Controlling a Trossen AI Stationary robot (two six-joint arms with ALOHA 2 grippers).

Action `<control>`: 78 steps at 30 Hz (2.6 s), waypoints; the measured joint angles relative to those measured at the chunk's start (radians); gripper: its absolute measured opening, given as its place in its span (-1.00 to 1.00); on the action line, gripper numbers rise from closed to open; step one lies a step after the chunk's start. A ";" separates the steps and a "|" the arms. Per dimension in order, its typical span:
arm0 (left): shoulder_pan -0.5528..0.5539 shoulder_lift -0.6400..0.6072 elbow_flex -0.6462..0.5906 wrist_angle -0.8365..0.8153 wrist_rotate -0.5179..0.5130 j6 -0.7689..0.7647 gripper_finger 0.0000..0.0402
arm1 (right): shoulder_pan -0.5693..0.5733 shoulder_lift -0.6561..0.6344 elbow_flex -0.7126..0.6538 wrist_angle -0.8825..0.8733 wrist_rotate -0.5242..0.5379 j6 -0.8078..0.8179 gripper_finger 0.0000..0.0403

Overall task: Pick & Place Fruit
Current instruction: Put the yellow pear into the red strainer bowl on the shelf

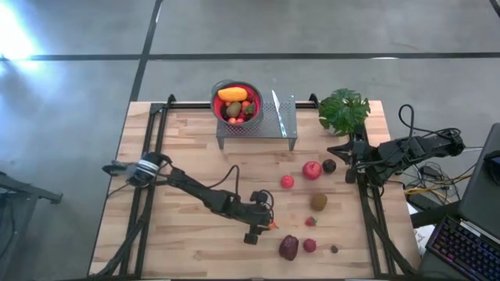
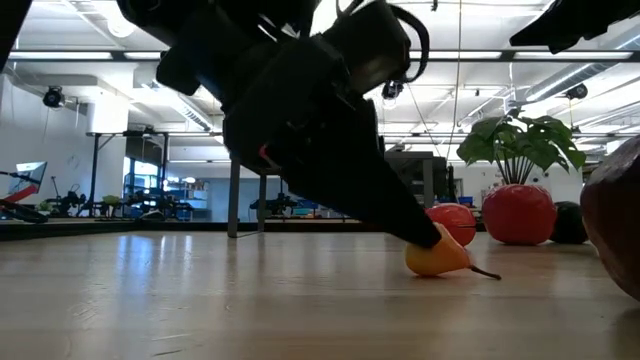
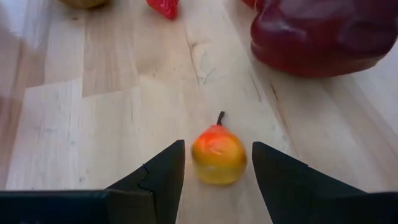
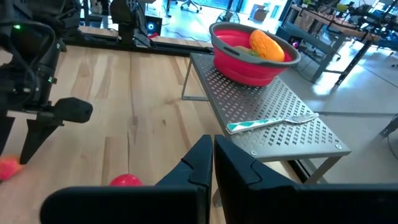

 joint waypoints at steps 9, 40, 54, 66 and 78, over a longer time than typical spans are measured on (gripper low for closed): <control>0.000 0.047 0.000 0.050 0.000 0.001 -0.04 | 0.000 0.000 0.000 0.000 0.000 0.000 -0.94; 0.007 -0.093 -0.002 -0.055 -0.073 0.067 -0.36 | 0.000 0.000 0.000 -0.001 0.000 0.000 -0.94; 0.178 -0.572 0.007 -0.186 -0.484 0.342 -0.36 | 0.000 0.001 0.000 -0.002 0.000 0.000 -0.94; 0.679 -0.714 0.073 -0.451 -0.246 0.001 -0.35 | 0.000 0.001 0.000 -0.005 0.000 -0.015 -0.94; 0.760 -0.616 0.071 -0.528 -0.230 0.000 -0.35 | 0.000 0.001 0.000 -0.010 0.000 -0.018 -0.94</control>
